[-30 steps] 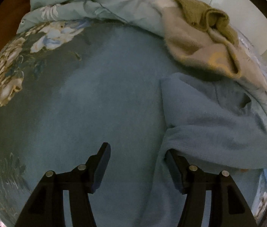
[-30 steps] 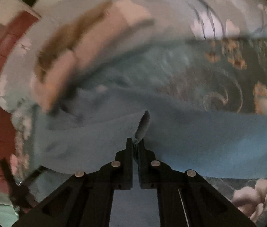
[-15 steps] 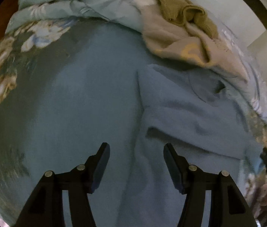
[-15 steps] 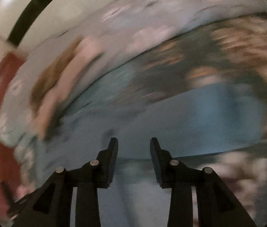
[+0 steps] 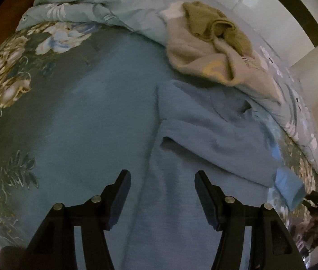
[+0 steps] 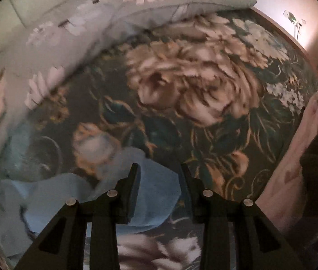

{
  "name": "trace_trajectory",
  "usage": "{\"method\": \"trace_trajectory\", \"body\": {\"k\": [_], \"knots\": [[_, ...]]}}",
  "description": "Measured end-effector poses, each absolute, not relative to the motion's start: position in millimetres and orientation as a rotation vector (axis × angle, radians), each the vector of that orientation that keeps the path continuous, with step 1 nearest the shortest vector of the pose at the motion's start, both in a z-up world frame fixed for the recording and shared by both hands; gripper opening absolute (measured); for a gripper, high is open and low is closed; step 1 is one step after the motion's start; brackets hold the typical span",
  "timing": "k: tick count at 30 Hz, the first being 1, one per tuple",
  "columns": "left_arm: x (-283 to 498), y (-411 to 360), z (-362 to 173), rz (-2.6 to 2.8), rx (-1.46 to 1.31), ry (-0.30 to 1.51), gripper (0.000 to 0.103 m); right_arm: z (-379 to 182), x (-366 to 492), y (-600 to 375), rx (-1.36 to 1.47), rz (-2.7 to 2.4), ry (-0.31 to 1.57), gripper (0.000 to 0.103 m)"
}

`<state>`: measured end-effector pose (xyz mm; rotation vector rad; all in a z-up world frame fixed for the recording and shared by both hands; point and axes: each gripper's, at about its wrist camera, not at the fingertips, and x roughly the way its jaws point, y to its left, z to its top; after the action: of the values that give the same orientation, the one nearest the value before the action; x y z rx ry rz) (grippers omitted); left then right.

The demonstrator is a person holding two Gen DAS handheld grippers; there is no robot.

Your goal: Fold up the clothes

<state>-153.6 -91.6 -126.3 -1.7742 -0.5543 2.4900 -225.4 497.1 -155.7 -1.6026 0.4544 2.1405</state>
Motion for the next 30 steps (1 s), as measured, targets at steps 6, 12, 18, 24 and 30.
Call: {"method": "trace_trajectory", "body": {"k": [6,12,18,24,30], "knots": [[-150.8,-91.9,-125.5,2.49,-1.781,-0.545,0.063,-181.7,-222.9,507.2,-1.661,2.091,0.505,0.037],[-141.8,-103.9,-125.9,2.499,-1.804,-0.578,0.063,-182.9,-216.7,514.2,-1.657,2.116,0.581,0.038],[-138.1,-108.5,-125.2,2.492,-1.804,-0.624,0.063,-172.8,-213.2,507.9,-1.637,2.192,0.668,0.002],[-136.3,-110.5,-118.1,2.499,-1.755,-0.643,0.063,-106.9,-208.9,491.4,-1.454,2.372,0.644,0.002],[-128.9,-119.9,-118.1,2.492,-1.711,-0.728,0.063,-39.2,-201.6,473.5,-1.279,2.539,0.65,0.002]]}}
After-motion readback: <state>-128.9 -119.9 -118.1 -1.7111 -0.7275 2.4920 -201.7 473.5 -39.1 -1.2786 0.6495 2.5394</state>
